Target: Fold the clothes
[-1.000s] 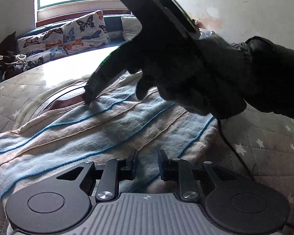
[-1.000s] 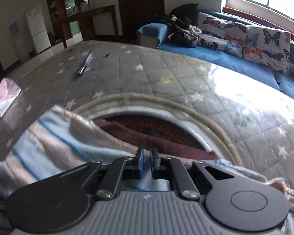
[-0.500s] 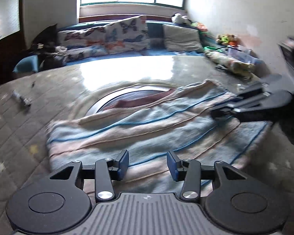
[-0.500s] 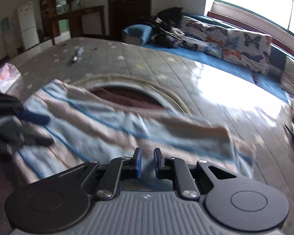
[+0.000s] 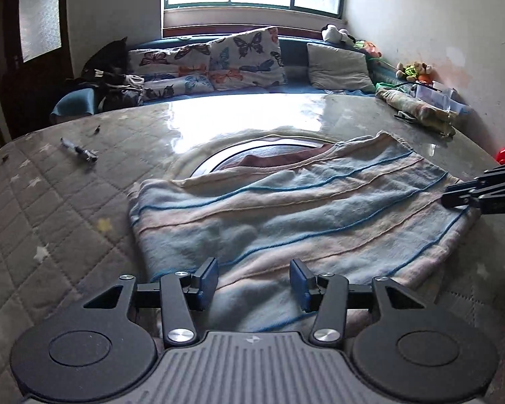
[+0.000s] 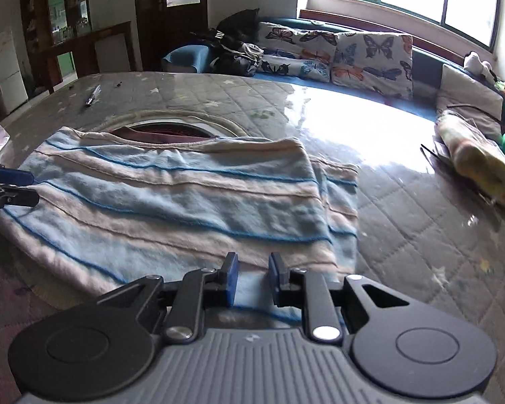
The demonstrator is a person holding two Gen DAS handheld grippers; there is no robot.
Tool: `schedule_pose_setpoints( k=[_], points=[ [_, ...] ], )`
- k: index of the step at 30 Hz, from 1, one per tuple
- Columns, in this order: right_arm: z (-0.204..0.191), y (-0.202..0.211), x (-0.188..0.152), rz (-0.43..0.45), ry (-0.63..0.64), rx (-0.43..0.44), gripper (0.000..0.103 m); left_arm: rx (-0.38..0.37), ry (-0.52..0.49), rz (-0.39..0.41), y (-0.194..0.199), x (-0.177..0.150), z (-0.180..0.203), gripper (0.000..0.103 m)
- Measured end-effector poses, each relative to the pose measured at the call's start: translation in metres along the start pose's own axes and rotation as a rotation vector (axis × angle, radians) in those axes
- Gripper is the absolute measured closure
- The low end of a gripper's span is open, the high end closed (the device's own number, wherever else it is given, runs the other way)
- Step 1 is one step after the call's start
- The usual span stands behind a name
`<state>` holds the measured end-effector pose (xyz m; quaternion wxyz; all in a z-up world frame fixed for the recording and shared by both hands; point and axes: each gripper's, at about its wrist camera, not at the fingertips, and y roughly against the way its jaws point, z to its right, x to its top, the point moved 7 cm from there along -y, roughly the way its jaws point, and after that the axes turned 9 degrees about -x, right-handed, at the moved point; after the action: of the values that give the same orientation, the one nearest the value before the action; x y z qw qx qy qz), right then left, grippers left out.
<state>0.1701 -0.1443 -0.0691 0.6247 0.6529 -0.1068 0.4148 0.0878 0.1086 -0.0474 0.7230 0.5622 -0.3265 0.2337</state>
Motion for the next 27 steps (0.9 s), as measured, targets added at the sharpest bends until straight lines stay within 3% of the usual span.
schedule_pose_setpoints(
  k=[8,12,17,23,27],
  points=[
    [-0.008,-0.010,0.052,0.066,0.045,0.001,0.083,0.021,0.027,0.007,-0.001,0.003,-0.003,0.045],
    [-0.013,-0.046,0.078,0.047,0.038,-0.016,0.083,0.028,0.038,0.007,-0.001,0.003,-0.006,0.042],
    [-0.006,-0.080,0.084,0.000,-0.004,-0.055,0.084,0.043,0.057,0.010,0.001,0.004,-0.013,0.039],
    [-0.013,-0.050,0.078,0.050,0.030,-0.032,0.083,0.065,0.101,0.037,0.012,0.005,-0.025,0.034],
    [-0.040,-0.020,0.065,0.075,0.103,0.024,0.083,0.091,0.141,0.044,0.019,0.001,-0.035,0.034]
  ],
)
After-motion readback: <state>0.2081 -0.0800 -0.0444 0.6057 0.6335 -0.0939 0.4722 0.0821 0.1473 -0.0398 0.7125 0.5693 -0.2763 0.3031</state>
